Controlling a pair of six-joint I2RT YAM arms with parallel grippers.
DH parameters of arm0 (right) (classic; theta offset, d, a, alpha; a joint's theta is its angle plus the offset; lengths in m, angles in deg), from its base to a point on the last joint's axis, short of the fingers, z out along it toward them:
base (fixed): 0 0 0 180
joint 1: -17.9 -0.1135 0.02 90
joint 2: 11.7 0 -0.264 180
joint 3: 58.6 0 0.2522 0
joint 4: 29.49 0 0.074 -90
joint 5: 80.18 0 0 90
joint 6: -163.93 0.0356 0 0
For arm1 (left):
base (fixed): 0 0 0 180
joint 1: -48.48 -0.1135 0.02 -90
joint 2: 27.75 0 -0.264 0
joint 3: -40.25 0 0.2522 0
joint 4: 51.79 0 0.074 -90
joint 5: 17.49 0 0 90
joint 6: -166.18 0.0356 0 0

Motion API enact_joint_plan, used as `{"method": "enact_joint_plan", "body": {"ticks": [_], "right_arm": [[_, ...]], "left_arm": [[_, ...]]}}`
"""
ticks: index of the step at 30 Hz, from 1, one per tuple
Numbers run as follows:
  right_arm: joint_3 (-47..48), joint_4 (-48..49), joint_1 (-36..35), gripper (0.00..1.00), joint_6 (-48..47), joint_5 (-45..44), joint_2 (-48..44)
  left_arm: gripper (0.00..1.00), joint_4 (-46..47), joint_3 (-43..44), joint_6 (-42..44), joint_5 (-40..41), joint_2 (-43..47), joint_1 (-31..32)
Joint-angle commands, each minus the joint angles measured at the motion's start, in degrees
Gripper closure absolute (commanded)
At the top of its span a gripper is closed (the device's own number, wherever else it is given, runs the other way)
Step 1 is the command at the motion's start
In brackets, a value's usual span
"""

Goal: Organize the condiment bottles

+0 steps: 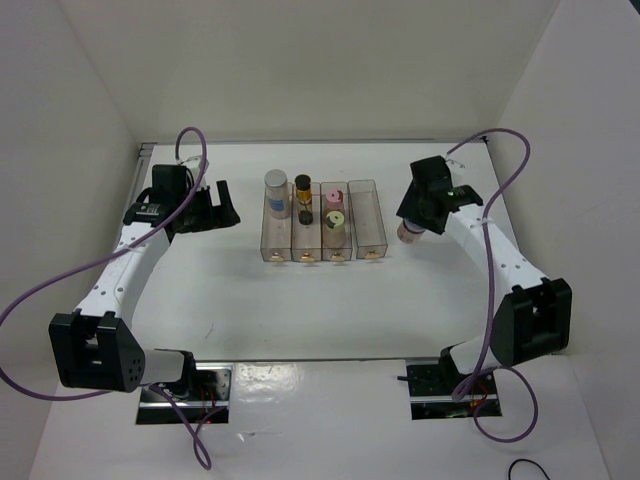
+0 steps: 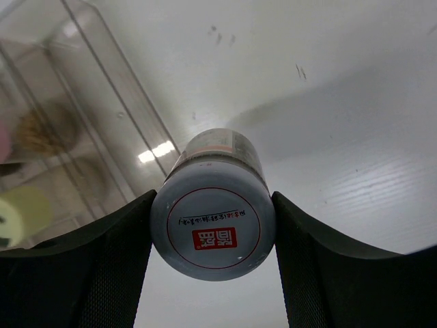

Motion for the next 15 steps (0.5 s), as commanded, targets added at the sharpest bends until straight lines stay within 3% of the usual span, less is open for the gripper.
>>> {"method": "enact_joint_plan", "body": {"ticks": [1, 8, 15], "right_arm": [[7.79, 1.81, 0.31, 1.00, -2.51, 1.61, -2.92], [18.06, 1.81, -3.91, 1.00, -4.28, 2.15, 4.71], [22.12, 3.47, -7.87, 1.00, -4.81, 2.15, 11.40]], "left_arm": [[0.00, 1.83, -0.24, 1.01, -1.36, 0.43, -0.35], [0.00, 1.83, -0.24, 1.01, -1.36, 0.43, -0.35], [0.00, 1.83, -0.24, 1.01, -1.36, -0.10, -0.35]]}}
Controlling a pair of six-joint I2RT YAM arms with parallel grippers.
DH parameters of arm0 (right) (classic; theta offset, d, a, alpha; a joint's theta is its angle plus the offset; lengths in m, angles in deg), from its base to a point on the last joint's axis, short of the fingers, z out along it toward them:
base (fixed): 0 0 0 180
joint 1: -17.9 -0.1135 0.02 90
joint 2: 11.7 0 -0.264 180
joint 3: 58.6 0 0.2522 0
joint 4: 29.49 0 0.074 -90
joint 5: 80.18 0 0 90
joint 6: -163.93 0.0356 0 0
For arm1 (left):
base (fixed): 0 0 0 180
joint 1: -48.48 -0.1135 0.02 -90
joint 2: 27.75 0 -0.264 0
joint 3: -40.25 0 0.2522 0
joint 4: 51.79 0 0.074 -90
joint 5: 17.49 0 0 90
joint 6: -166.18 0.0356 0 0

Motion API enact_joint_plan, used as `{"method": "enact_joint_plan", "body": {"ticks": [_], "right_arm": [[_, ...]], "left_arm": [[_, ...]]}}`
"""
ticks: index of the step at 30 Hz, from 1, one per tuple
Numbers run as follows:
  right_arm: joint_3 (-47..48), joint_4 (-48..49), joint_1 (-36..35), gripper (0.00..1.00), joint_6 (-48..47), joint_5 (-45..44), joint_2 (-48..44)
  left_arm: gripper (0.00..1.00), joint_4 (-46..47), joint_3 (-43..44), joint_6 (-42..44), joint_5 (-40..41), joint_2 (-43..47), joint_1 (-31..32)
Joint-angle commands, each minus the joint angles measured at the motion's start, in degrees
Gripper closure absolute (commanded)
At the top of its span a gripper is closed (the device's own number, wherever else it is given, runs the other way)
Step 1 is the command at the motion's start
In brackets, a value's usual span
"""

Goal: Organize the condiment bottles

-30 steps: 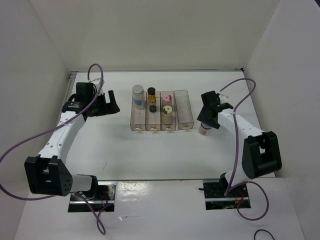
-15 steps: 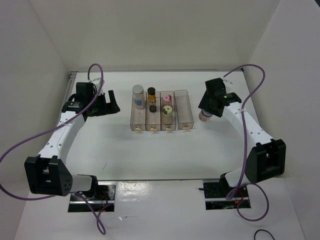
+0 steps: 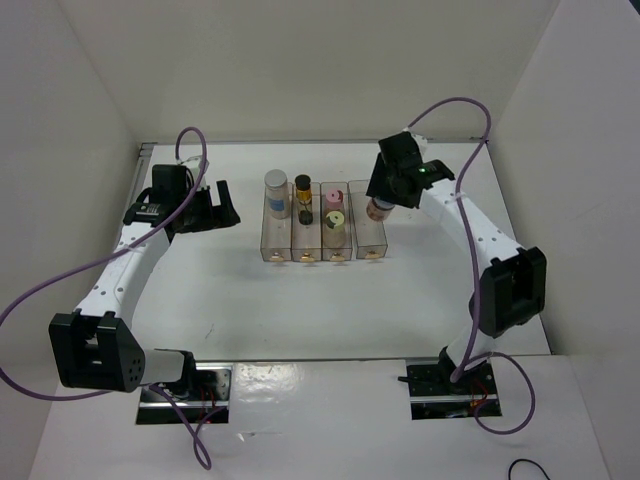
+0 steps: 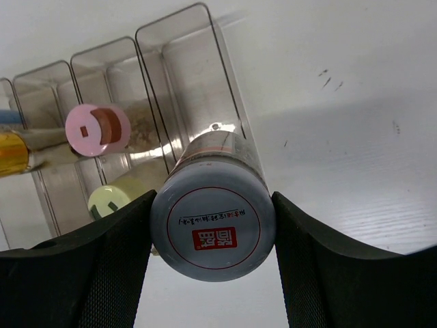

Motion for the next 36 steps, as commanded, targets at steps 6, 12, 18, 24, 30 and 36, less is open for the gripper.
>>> {"method": "enact_joint_plan", "body": {"ticks": [6, 12, 18, 24, 30, 36], "right_arm": [[3.97, 4.62, -1.64, 1.00, -0.87, 0.13, 4.28], [3.43, 6.56, -2.17, 1.00, -1.40, 0.14, 6.82], [3.43, 8.31, -2.17, 1.00, -1.93, 0.67, 9.72], [2.29, 9.46, -2.70, 0.99, -1.93, 0.67, 12.10], [1.76, 9.98, -3.75, 0.98, -0.70, 0.67, 14.29], [1.24, 9.98, -4.37, 0.95, 0.71, 0.15, 14.83]], "left_arm": [[0.00, 1.80, -0.24, 0.99, -1.30, -0.10, -0.35], [0.00, 1.80, -0.24, 0.99, -1.30, -0.10, -0.35], [0.00, 1.80, -0.24, 0.99, -1.30, -0.10, -0.35], [0.00, 1.80, -0.24, 0.99, -0.77, -0.10, -0.35], [0.00, 1.80, -0.24, 0.99, -0.77, -0.63, -0.35], [0.00, 1.80, -0.24, 0.99, -0.77, -0.63, -0.35]]}}
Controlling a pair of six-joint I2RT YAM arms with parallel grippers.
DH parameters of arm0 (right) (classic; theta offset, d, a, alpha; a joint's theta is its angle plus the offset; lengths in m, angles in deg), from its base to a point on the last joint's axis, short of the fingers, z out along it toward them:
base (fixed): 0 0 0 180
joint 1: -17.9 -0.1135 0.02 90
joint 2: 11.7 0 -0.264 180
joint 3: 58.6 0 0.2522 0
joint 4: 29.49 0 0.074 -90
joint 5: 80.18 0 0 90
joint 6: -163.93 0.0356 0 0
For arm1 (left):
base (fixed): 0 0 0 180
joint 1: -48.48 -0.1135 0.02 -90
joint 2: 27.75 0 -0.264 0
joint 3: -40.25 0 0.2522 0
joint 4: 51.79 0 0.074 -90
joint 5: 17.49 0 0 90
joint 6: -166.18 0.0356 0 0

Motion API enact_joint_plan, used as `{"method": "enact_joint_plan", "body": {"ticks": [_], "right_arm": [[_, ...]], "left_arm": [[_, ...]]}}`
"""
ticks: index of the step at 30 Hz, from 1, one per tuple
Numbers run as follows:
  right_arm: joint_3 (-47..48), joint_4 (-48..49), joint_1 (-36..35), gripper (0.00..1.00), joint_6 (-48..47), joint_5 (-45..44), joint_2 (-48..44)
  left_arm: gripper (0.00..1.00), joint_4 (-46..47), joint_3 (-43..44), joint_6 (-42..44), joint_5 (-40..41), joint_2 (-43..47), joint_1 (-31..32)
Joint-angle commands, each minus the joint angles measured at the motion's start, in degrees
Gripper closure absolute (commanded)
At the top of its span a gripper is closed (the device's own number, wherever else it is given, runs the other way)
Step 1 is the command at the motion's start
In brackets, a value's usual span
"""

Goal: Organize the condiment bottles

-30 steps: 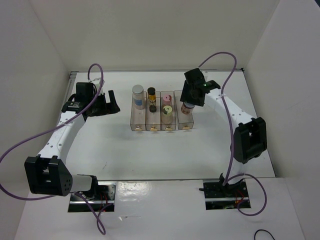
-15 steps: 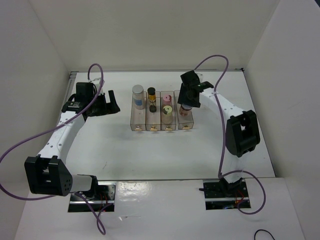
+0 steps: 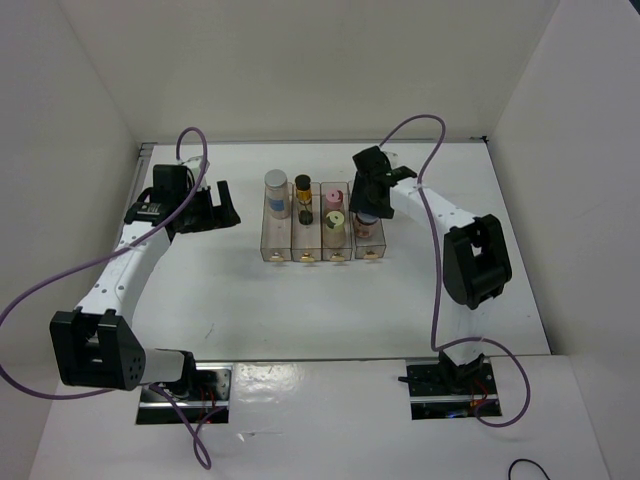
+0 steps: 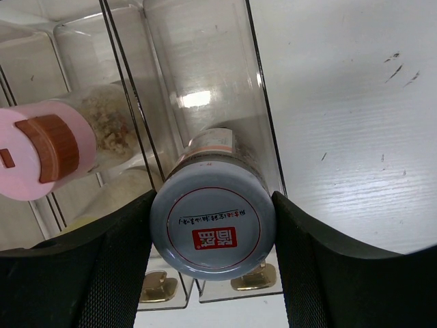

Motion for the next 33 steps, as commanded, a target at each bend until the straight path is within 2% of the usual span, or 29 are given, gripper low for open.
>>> {"method": "enact_joint_plan", "body": {"ticks": [1, 8, 11, 12, 13, 15, 16, 19, 22, 25, 33], "right_arm": [[1.10, 4.45, -1.11, 0.95, 1.95, -1.19, -0.36], [1.10, 3.22, -2.25, 0.92, 3.01, -1.19, 0.69], [0.49, 3.22, -2.25, 0.84, 3.01, -1.19, 0.69], [0.49, 3.22, -2.25, 0.78, 3.53, -1.19, 0.69], [-0.03, 3.22, -2.25, 0.64, 3.54, -1.71, 0.69], [-0.04, 3.22, -2.25, 0.55, 3.54, -1.72, 0.69], [-0.56, 3.22, -2.25, 0.44, 3.54, -1.72, 0.69], [-0.57, 3.84, -2.25, 0.35, 3.54, -1.19, 0.69], [1.45, 3.06, -2.25, 0.22, 3.02, 0.04, 0.69], [3.21, 0.77, -2.25, 0.04, 3.01, -0.58, 0.17], [3.05, -0.90, -2.25, 0.02, 2.49, -0.58, -5.54]], "left_arm": [[0.00, 1.78, -0.24, 1.01, -0.79, -0.08, -0.35], [0.00, 1.78, -0.24, 1.01, -0.79, -0.08, -0.35], [0.00, 1.78, -0.24, 1.01, -0.79, -0.08, -0.35], [0.00, 1.78, -0.24, 1.01, -0.79, -0.08, -0.35], [0.00, 1.78, -0.24, 1.01, -1.32, -0.08, -0.35], [0.00, 1.78, -0.24, 1.01, -1.32, -0.08, -0.35], [0.00, 1.78, -0.24, 1.01, -1.32, -0.08, -0.35], [0.00, 1.78, -0.24, 1.01, -1.32, -0.08, -0.35], [0.00, 1.78, -0.24, 1.01, -1.32, -0.08, -0.35], [0.00, 1.78, 0.29, 1.01, -1.85, -0.08, -0.35], [0.00, 1.78, 0.29, 1.01, -1.85, -0.61, -0.35]]}}
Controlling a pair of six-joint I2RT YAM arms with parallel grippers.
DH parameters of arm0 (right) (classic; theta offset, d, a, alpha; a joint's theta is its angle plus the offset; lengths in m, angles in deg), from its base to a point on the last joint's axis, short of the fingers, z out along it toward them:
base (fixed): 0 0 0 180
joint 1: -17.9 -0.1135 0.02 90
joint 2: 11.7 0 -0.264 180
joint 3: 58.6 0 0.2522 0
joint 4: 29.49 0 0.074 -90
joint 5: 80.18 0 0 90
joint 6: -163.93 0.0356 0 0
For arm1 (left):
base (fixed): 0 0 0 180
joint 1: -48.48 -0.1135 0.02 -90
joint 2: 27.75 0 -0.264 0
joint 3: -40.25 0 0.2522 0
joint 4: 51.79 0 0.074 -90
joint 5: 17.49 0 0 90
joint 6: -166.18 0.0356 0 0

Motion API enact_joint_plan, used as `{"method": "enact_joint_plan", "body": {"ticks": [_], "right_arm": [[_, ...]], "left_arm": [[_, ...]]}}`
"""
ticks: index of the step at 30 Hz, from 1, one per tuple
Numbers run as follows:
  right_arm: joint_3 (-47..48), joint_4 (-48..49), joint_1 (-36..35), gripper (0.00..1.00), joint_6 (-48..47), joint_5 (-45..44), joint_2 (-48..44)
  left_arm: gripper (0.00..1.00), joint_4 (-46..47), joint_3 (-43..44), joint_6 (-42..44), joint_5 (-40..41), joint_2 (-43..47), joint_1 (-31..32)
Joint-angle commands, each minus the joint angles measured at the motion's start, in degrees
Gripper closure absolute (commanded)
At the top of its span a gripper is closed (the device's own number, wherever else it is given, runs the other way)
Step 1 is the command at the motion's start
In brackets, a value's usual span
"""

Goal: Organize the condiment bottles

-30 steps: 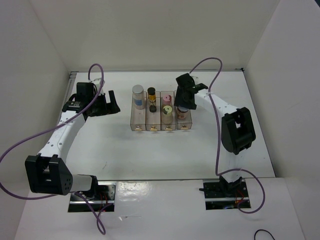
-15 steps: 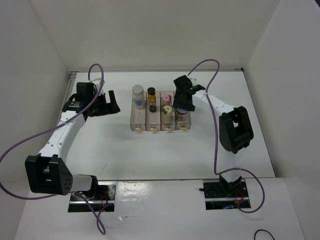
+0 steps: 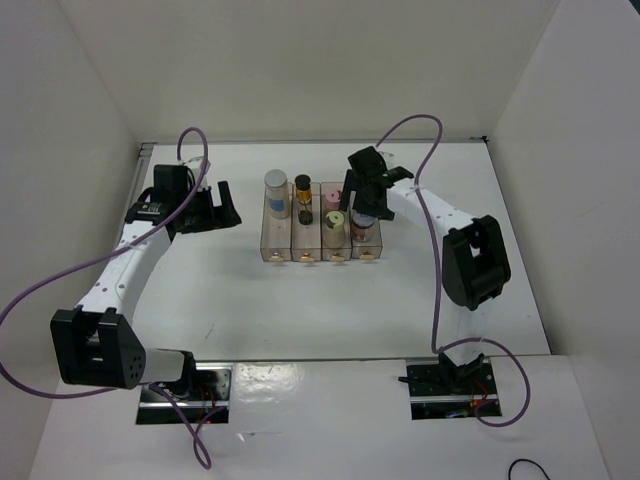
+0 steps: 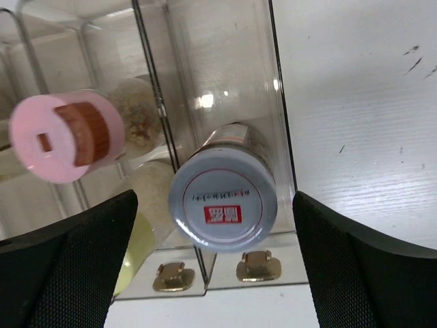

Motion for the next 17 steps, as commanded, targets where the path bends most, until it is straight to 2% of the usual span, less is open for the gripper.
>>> {"method": "enact_joint_plan", "body": {"ticks": [1, 6, 12, 17], "right_arm": [[2.47, -0.67, -0.57, 0.02, 0.06, -0.58, -7.07], [-2.97, 3.98, -0.57, 0.02, -0.82, 2.23, -17.25], [-12.98, 7.23, -0.57, 0.02, -0.64, -0.13, -30.61], [-19.67, 8.04, -0.57, 0.02, 0.50, -1.72, -36.08]], "left_arm": [[0.00, 1.78, 0.29, 0.99, -1.80, -0.28, -0.33], [0.00, 1.78, 0.29, 0.99, -1.81, -0.28, -0.33], [0.00, 1.78, 0.29, 0.99, -1.81, -0.81, -0.33], [0.00, 1.78, 0.29, 0.99, -2.86, -1.34, -0.33]]}}
